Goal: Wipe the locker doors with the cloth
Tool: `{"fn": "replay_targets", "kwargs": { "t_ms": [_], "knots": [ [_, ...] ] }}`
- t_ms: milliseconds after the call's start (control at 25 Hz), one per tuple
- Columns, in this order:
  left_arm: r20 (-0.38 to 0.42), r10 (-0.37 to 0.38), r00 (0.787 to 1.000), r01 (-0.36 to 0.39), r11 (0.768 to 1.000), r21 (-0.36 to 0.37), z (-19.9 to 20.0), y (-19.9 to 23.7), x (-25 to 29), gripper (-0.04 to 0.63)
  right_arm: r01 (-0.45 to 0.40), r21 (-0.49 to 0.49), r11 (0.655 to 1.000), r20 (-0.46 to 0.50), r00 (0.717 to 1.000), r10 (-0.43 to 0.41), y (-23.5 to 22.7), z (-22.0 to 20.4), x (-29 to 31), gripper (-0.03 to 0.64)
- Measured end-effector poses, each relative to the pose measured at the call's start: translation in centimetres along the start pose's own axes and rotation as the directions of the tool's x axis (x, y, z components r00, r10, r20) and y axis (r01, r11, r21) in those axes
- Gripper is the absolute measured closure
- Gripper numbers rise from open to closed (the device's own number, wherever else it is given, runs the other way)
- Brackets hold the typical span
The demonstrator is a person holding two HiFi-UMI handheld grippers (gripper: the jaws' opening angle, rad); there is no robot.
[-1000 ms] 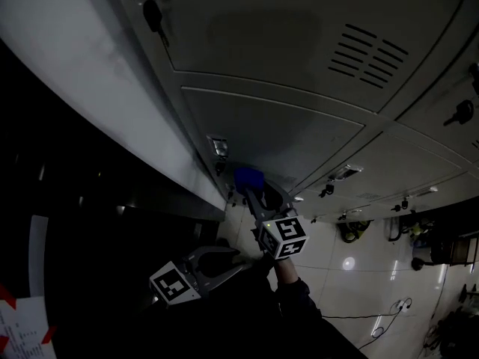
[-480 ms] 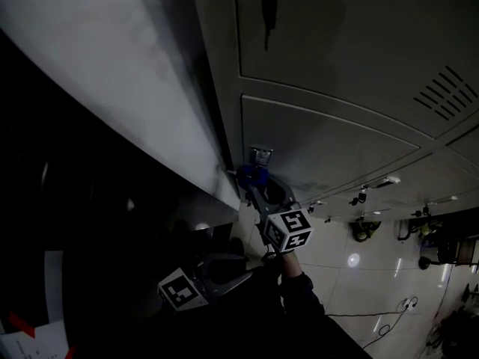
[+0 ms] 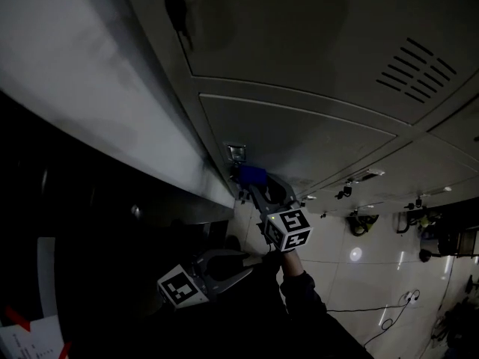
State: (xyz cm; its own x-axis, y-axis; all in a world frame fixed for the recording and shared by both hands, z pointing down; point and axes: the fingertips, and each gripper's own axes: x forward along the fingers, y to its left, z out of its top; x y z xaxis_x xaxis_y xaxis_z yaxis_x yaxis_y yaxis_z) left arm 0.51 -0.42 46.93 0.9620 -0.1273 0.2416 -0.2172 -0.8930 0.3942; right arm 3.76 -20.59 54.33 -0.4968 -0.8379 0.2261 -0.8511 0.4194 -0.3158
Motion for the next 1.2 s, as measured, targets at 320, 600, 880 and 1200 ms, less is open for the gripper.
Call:
{"fn": "replay_targets", "kwargs": {
  "t_ms": [320, 600, 880, 1200],
  "knots": [
    [0.007, 0.001, 1.000, -0.001, 1.000, -0.026, 0.5, -2.8, 4.8, 0.503, 0.080, 0.041, 0.996, 0.000, 0.997, -0.080, -5.5, 0.0, -5.7, 0.485],
    [0.001, -0.016, 1.000, 0.016, 1.000, -0.017, 0.6, -5.5, 8.8, 0.504, 0.159, 0.091, 0.983, 0.010, 0.987, -0.160, -9.5, -0.2, -10.0, 0.485],
    [-0.003, -0.015, 1.000, 0.015, 1.000, -0.019, 0.5, -6.9, 10.4, 0.503, 0.178, 0.137, 0.974, 0.020, 0.983, -0.183, -11.4, -0.5, -11.9, 0.485],
    [-0.012, -0.043, 0.999, 0.043, 0.999, -0.021, 0.0, -7.0, 9.6, 0.503, 0.151, 0.149, 0.977, 0.016, 0.988, -0.155, -10.0, -0.9, -11.5, 0.486]
  ]
}}
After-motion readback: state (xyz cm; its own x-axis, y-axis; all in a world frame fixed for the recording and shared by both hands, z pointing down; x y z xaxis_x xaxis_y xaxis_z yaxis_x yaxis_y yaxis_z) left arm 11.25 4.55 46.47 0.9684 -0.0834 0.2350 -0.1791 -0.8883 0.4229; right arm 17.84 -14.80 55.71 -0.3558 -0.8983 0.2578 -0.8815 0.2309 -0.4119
